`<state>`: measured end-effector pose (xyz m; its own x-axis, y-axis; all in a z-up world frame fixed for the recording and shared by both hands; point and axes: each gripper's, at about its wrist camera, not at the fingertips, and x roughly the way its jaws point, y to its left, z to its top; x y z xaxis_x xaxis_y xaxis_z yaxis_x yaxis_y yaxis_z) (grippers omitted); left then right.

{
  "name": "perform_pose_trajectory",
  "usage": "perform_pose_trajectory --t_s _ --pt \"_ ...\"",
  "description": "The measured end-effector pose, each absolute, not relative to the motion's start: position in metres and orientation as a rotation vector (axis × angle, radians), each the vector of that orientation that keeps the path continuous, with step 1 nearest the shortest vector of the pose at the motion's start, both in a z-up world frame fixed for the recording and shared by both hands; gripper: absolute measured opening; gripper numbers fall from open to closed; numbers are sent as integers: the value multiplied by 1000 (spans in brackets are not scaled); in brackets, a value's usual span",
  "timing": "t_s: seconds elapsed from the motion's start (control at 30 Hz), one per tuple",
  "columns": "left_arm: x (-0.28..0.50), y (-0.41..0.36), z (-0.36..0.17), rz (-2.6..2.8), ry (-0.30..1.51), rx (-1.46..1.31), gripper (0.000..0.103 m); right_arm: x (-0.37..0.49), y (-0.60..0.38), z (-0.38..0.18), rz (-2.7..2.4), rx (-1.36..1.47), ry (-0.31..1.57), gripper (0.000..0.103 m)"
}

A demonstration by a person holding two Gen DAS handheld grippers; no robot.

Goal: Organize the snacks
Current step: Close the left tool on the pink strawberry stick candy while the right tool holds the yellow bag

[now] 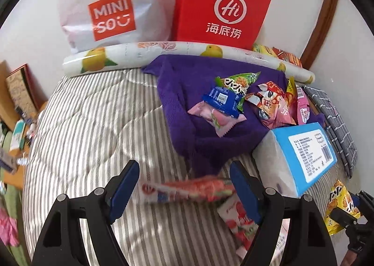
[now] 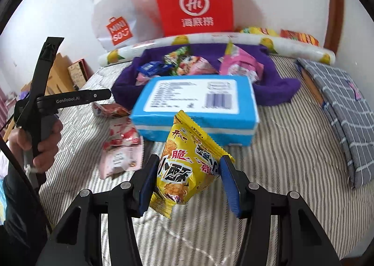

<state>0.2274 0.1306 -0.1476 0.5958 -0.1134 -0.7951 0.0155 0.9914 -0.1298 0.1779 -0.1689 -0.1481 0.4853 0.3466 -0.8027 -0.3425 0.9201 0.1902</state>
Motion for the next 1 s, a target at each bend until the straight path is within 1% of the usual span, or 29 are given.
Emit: perform_pose_trajectory --t_s 0.2,0.47,0.67,0.73,0.8,0.97,1.0 --pt "238 124 -169 -129 1018 -111 78 185 -180 -168 391 28 1030 53" --pt "217 114 -180 -186 1082 -128 78 181 -180 -173 407 42 1043 53" --pt "193 99 -180 -165 1065 -75 78 171 -183 -168 414 42 1028 53" --pt "188 98 -179 -151 1059 -60 71 169 -184 -168 412 42 1028 53" --pt "186 98 -178 -148 1051 -72 56 167 -185 -168 412 43 1029 53" --pt "181 102 -176 -145 1059 -72 43 163 -188 -170 397 31 1033 53" --pt "178 103 -176 -127 1058 -57 38 161 -191 -171 395 30 1033 53"
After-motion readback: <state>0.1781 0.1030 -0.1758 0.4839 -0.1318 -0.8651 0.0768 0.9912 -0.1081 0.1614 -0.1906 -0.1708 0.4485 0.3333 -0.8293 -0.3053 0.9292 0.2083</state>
